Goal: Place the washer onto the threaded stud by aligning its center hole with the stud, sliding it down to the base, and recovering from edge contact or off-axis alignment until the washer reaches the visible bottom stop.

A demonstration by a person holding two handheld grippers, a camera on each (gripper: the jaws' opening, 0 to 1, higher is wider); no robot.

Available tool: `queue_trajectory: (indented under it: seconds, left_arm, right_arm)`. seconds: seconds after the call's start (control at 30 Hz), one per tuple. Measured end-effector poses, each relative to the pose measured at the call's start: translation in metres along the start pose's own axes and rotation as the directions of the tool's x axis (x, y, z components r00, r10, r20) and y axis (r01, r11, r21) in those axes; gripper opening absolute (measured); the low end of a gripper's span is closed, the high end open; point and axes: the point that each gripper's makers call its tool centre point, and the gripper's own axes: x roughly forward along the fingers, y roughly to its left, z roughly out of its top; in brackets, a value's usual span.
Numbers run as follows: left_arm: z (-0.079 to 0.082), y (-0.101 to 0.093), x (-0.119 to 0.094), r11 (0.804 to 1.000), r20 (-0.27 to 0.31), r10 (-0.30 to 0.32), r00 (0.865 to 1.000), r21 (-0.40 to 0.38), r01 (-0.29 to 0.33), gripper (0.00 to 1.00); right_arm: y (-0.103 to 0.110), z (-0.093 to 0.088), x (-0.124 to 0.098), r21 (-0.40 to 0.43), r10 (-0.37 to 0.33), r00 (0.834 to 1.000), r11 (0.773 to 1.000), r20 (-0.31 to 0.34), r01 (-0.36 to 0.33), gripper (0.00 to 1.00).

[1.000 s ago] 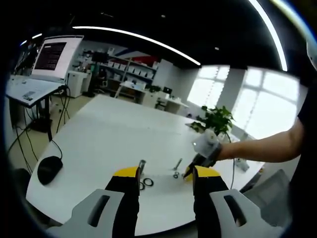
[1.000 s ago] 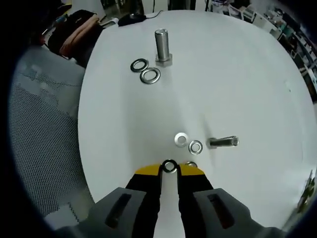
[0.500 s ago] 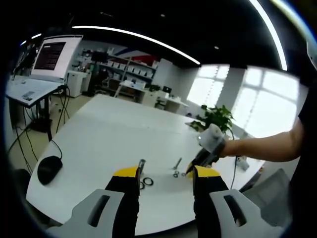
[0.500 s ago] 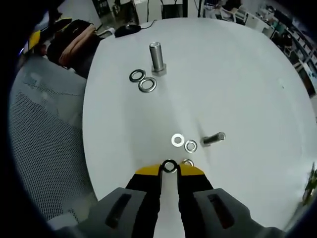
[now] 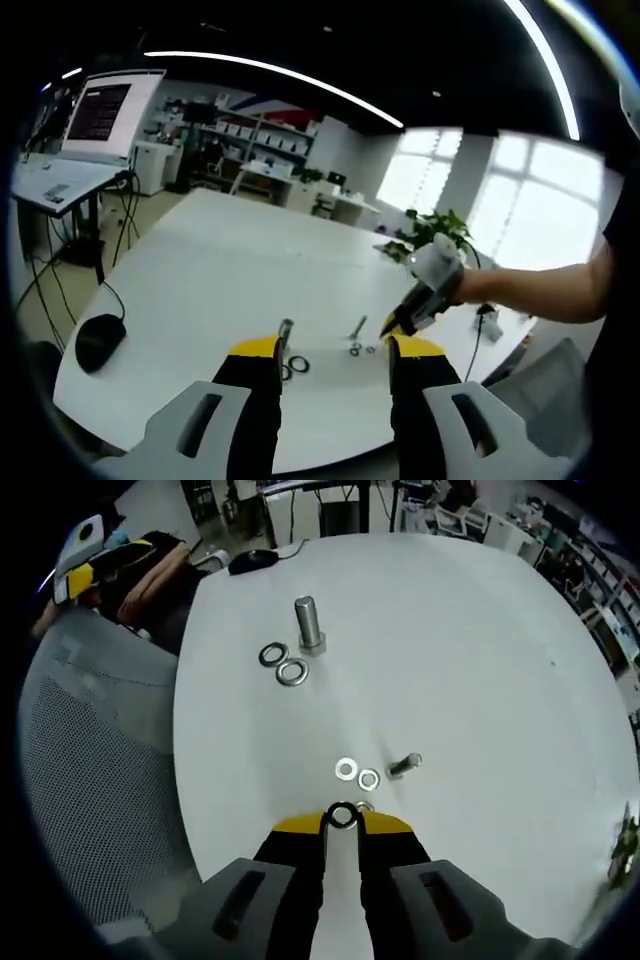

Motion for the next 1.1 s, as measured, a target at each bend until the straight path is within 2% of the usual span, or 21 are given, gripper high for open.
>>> queue_trajectory:
  seconds: [0.67,1.1]
  left_arm:
    - [0.0,0.0,0.0,1.0,0.001,-0.002,1.0,0.002,0.002,0.4]
    - [0.001,-0.001,0.0,1.0,0.007,-0.003,1.0,0.001,0.003,0.4]
  right_arm:
    - [-0.018,0.013,-0.025,0.01,-0.05,0.998,0.999,0.043,0.049,0.13]
    - [-0.039,0.025,-0.039,0.077,-0.109,0.988,0.992,0.107,0.101,0.13]
